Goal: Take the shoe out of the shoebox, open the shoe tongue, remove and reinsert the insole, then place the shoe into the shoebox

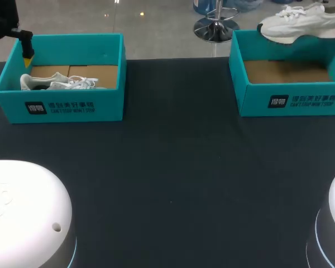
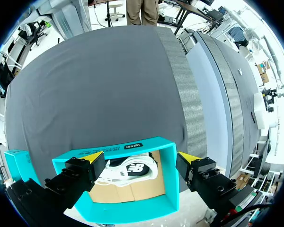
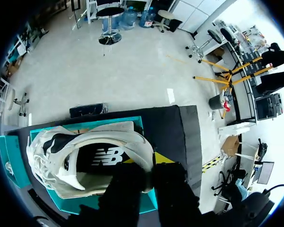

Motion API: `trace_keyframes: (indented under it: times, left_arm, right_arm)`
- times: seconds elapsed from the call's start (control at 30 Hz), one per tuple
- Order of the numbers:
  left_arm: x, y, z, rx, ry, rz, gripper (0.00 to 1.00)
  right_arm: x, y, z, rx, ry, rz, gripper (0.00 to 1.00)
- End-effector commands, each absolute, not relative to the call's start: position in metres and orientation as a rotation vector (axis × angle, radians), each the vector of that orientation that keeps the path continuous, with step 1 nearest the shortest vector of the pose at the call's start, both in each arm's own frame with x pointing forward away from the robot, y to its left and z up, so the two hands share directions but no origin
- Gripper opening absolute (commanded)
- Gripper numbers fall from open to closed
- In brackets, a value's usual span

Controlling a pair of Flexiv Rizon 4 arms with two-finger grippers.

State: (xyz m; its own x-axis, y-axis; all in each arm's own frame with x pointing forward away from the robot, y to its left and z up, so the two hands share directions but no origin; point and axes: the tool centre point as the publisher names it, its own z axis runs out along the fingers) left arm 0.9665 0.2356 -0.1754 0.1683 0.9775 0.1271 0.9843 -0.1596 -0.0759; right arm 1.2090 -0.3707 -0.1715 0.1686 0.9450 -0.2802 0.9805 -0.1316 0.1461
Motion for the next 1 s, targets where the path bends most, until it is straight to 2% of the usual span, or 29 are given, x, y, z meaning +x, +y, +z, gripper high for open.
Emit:
trace_keyframes:
  times: [0.03,0.17,0.83,1.0]
  left_arm:
    - [0.965,0.236,-0.175,-2.29,-1.939,-0.076,1.0]
    - [0.965,0.236,-0.175,-2.29,-1.939,-0.076,1.0]
    - [0.965,0.236,-0.175,-2.29,-1.939,-0.076,1.0]
    - [0.965,0.236,-0.175,-2.29,-1.939,-0.076,1.0]
  right_arm:
    - [1.204,-0.359,-0.086,2.13,1.814,-0.147,0.0]
    - [1.21,-0.361,-0.07,2.087,1.835,-0.147,0.0]
    - [1.21,-0.361,-0.07,2.087,1.835,-0.147,0.0]
    - [1.17,-0.331,-0.055,2.045,1.836,-0.187,0.0]
